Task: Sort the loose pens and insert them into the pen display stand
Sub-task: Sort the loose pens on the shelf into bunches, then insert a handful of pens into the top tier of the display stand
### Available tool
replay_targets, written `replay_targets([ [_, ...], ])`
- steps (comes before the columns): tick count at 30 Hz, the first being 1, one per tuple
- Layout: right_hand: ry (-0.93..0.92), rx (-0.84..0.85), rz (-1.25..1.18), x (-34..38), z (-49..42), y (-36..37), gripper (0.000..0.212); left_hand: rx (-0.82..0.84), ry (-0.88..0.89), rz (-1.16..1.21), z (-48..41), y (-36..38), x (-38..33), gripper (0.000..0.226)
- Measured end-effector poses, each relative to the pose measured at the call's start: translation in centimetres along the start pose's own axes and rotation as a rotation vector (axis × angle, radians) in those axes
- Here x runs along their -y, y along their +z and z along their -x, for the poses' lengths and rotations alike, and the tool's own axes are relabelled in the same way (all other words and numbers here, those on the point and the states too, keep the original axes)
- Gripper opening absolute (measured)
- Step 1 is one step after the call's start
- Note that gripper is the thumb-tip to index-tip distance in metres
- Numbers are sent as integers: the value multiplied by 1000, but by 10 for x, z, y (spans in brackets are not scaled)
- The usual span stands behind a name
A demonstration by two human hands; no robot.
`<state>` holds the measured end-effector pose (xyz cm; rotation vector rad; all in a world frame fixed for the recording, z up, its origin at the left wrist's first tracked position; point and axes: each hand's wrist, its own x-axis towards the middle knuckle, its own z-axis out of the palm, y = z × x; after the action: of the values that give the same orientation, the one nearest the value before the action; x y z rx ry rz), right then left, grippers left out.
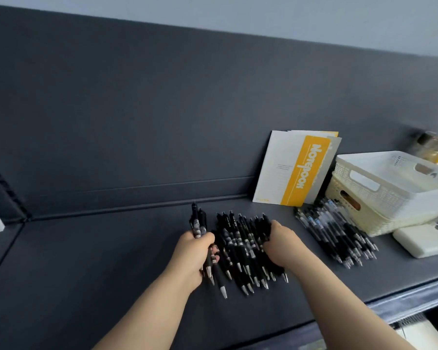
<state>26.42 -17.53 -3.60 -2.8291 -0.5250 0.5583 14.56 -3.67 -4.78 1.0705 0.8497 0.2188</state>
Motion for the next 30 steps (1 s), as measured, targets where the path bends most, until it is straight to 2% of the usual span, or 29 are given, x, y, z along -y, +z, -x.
replay_targets([
  [7,-41,-52,-24,-6,5,2,30,-34,-117,272,14,-17,-9,9],
  [11,-147,-162,-218,-3,16,-6,46,-9,-154,439,27,-24,-13,10],
  [13,-264,-180,-389,4,28,-9,42,23,-147,516,39,-24,-14,10],
  [16,-455,-68,-611,23,55,-13,36,43,-99,553,57,-23,-15,14],
  [20,-651,132,-703,48,82,3,32,-6,-10,564,84,-23,-13,17],
  [26,-870,284,-762,87,118,41,38,-247,92,561,126,-52,1,15],
  [30,-960,365,-622,117,149,74,54,-377,163,624,154,-91,13,25],
])
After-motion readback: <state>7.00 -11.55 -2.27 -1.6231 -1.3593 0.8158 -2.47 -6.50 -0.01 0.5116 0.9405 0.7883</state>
